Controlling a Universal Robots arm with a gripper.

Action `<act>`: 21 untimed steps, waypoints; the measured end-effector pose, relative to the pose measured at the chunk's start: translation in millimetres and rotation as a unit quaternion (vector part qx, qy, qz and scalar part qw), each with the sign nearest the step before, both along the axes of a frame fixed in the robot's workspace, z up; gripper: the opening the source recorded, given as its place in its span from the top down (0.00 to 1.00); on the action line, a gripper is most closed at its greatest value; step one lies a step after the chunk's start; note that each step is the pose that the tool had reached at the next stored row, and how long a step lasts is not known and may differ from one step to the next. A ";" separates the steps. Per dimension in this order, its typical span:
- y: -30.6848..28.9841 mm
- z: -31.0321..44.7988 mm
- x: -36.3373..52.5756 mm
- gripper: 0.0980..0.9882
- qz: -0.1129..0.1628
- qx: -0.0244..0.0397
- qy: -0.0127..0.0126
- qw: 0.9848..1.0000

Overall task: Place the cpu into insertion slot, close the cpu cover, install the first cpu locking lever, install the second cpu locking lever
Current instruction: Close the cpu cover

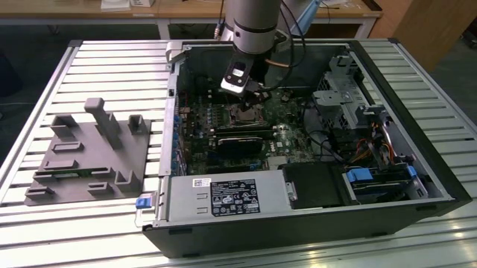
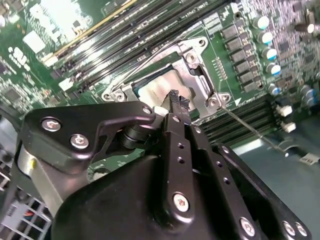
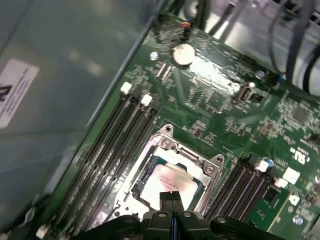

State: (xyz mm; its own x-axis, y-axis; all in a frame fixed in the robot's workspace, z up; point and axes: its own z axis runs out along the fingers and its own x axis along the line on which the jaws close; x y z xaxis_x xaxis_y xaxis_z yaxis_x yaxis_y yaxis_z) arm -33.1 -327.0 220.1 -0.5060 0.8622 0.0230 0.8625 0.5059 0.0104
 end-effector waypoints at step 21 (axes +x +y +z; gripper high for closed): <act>0.0 -1.1 0.0 0.99 0.189 0.000 0.000 0.982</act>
State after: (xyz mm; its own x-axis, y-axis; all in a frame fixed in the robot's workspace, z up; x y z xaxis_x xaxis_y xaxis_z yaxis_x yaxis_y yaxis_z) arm -33.1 -327.0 219.0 -0.7900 0.6127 0.0230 0.6131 0.7900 0.0104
